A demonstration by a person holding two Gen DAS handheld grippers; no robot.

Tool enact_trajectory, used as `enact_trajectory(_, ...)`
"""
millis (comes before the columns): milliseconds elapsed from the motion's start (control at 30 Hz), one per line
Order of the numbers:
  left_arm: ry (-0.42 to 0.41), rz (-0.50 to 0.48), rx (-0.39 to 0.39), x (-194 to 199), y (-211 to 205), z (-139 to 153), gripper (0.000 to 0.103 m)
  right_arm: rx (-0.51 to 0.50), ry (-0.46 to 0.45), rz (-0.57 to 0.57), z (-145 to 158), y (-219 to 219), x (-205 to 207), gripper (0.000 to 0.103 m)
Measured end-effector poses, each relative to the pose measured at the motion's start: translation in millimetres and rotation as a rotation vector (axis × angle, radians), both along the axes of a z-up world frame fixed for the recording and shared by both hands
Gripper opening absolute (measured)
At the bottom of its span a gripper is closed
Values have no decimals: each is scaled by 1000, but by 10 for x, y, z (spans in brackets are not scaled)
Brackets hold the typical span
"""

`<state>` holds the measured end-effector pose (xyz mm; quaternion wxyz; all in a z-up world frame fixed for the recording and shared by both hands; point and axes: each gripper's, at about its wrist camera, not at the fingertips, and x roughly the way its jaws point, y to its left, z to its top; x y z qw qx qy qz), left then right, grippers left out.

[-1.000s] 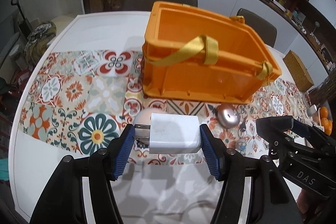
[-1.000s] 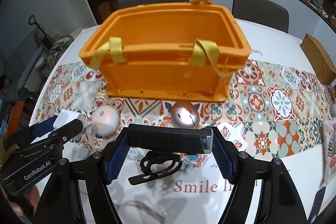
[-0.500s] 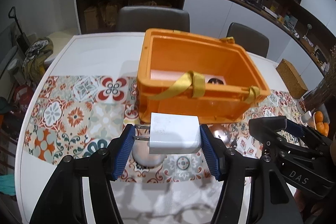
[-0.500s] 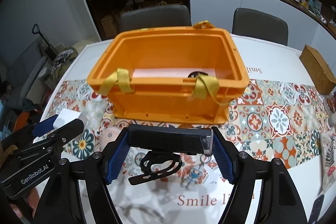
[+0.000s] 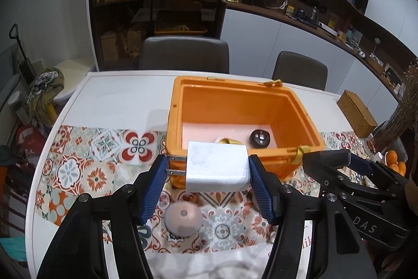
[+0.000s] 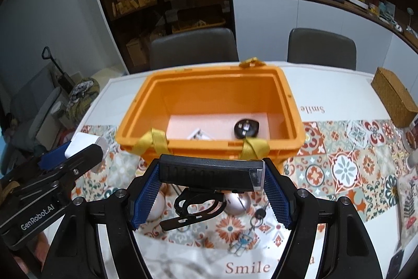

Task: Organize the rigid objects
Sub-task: 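Carry the charger plug and bike light over the orange crate with both tools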

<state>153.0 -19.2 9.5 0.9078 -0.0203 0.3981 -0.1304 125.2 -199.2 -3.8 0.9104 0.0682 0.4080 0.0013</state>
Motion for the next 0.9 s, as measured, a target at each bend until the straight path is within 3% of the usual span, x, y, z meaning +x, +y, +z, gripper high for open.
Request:
enact_trajectory(367, -21, -6, 11, 185, -78, 106, 62, -12, -37, -13, 149, -24, 175, 74)
enact_trajectory(900, 7, -17, 53, 622, -195, 1, 62, -23, 9, -31, 84, -132, 625, 74)
